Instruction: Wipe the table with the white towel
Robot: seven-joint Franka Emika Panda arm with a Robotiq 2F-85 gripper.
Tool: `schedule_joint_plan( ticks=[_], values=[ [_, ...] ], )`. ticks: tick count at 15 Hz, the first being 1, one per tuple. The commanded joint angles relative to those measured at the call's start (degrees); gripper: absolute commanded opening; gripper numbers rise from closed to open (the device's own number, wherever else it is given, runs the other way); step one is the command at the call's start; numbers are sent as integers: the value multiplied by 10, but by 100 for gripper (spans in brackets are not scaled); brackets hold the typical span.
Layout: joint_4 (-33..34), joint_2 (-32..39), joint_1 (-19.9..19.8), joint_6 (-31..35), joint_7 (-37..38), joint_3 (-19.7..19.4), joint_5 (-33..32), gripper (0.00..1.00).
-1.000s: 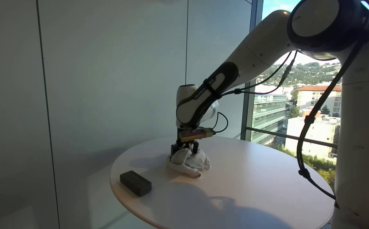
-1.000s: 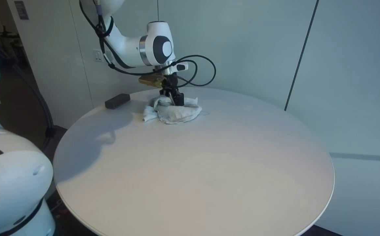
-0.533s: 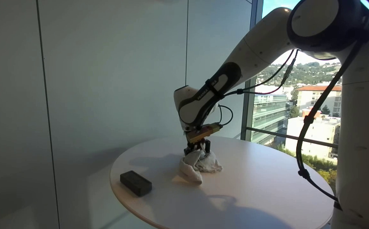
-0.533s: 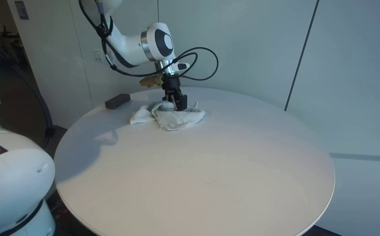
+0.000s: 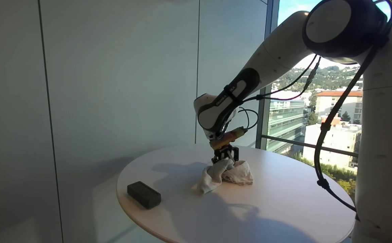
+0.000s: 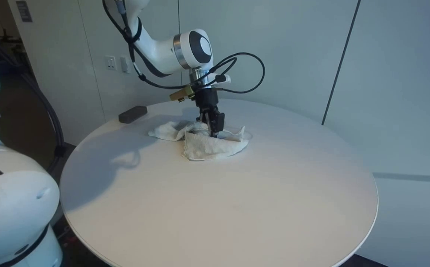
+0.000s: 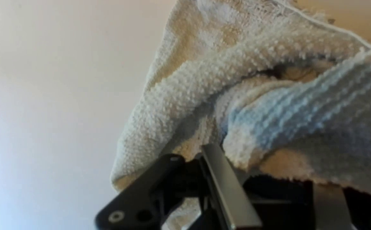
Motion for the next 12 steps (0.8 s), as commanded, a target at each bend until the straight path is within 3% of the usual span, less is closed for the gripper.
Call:
schedule_joint_plan(
  ticks=[1, 4, 6, 12],
  values=[
    [18, -5, 39, -9, -25, 43, -19, 3],
    [41, 8, 70, -10, -45, 75, -41, 3],
    [52, 22, 70, 11, -82, 76, -56, 3],
    [12, 10, 0, 8, -51, 0, -20, 3]
  ],
)
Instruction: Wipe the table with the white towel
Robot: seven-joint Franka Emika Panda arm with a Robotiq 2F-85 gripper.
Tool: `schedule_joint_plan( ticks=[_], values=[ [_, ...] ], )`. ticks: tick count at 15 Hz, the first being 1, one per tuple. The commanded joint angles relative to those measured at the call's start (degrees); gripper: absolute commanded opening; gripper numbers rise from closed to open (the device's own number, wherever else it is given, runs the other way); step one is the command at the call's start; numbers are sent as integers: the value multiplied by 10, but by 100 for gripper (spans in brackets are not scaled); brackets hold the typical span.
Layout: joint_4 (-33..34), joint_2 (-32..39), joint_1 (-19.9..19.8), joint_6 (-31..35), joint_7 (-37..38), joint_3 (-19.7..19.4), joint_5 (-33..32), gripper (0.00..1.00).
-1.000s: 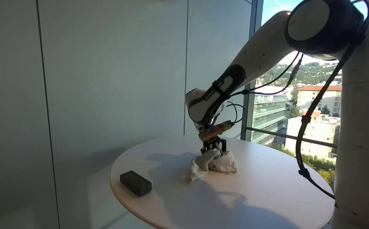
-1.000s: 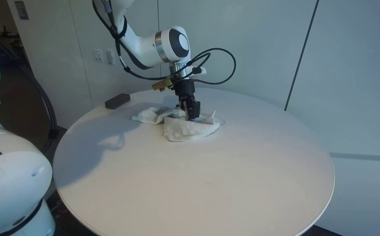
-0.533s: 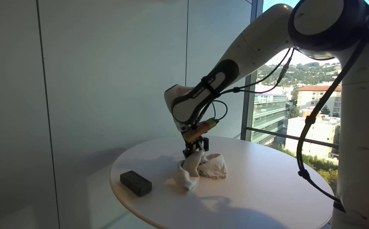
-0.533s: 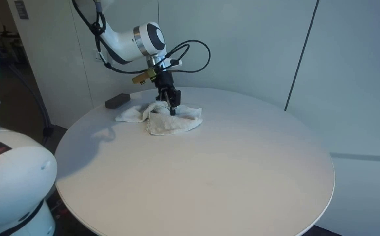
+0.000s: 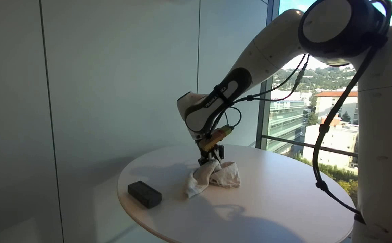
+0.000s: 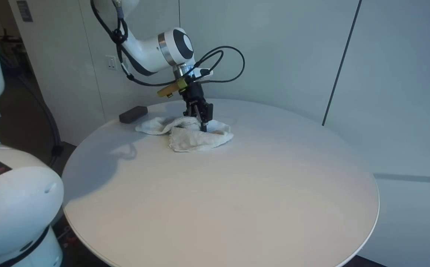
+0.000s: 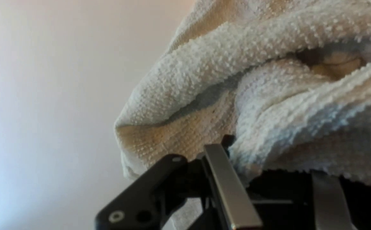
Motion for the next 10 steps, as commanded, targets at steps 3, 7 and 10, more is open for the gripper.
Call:
schedule_joint_plan(
  ticks=[3, 7, 10],
  values=[
    [-37, -18, -64, -17, 47, -68, 3, 2],
    [-29, -18, -67, 10, 7, -61, 7, 3],
    [-17, -23, -33, 15, -25, -24, -1, 3]
  ],
)
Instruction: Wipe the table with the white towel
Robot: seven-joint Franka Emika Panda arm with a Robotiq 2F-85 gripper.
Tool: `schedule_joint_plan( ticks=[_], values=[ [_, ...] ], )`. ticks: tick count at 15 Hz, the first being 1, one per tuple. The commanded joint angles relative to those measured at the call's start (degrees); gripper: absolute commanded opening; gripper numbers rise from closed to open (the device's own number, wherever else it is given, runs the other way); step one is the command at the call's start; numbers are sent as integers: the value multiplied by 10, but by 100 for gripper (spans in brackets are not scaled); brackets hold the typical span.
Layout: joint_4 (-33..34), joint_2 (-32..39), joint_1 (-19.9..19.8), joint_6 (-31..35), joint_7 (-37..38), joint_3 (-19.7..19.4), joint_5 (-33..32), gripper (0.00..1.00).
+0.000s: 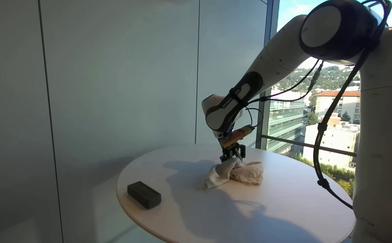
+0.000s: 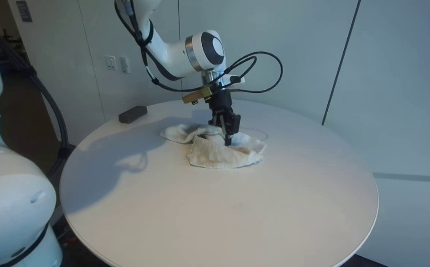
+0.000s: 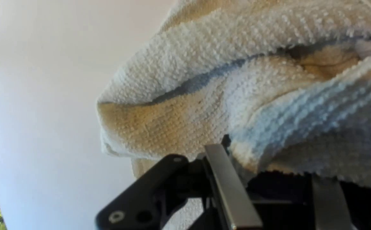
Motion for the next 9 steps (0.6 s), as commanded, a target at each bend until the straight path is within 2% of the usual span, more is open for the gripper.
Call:
schedule_joint_plan(
  ticks=[1, 3, 7, 9],
  values=[
    [7, -15, 43, 4, -21, 43, -9, 3],
    [15, -17, 61, 13, -37, 63, -14, 3],
    [14, -11, 67, 84, -125, 77, -2, 3],
    [-5, -35, 74, 93, -136, 78, -36, 3]
  ],
)
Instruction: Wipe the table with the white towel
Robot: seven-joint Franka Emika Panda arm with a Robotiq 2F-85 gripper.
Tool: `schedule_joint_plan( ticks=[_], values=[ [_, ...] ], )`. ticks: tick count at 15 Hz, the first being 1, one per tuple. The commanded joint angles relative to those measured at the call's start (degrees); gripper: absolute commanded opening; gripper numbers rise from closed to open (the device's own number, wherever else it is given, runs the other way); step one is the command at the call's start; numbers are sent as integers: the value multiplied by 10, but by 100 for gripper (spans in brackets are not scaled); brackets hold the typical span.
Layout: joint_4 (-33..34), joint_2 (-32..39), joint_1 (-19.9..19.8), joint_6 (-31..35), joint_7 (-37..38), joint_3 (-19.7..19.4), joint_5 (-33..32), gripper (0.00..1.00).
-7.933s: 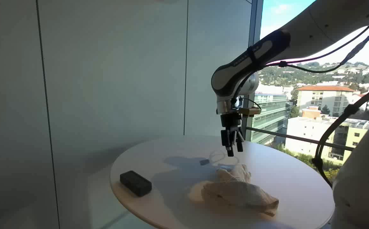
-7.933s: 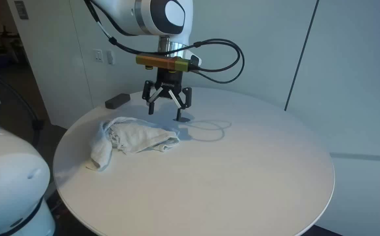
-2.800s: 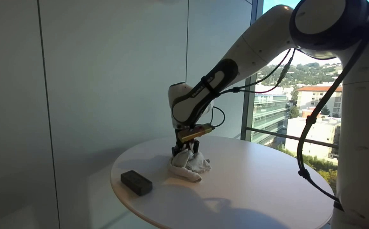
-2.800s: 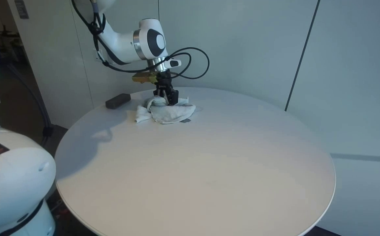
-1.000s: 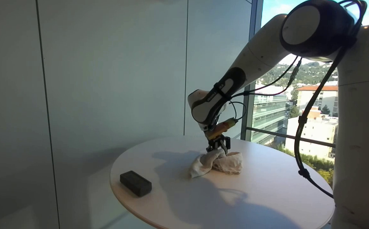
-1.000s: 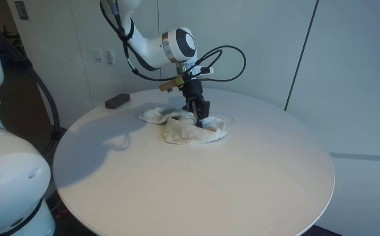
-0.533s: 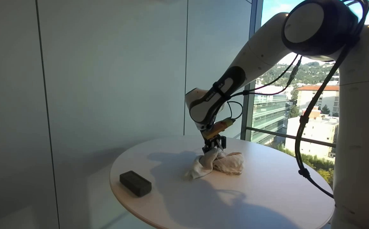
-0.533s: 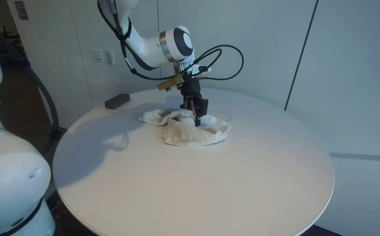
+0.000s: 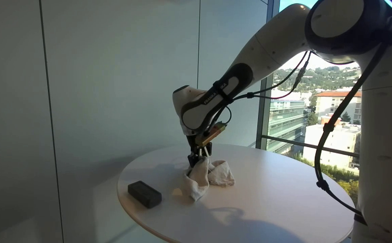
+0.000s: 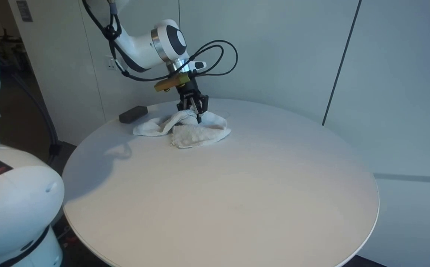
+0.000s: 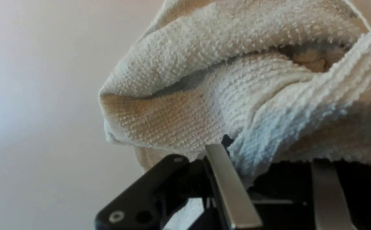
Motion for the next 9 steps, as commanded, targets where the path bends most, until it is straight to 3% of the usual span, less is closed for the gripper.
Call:
schedule_joint_plan(
  ticks=[1, 6, 9],
  values=[
    [-33, -46, 3, 32, -40, 1, -49, 3],
    [-120, -171, 7, 79, -19, 19, -147, 4],
    [-153, -235, 4, 54, -9, 35, -141, 4]
  ],
)
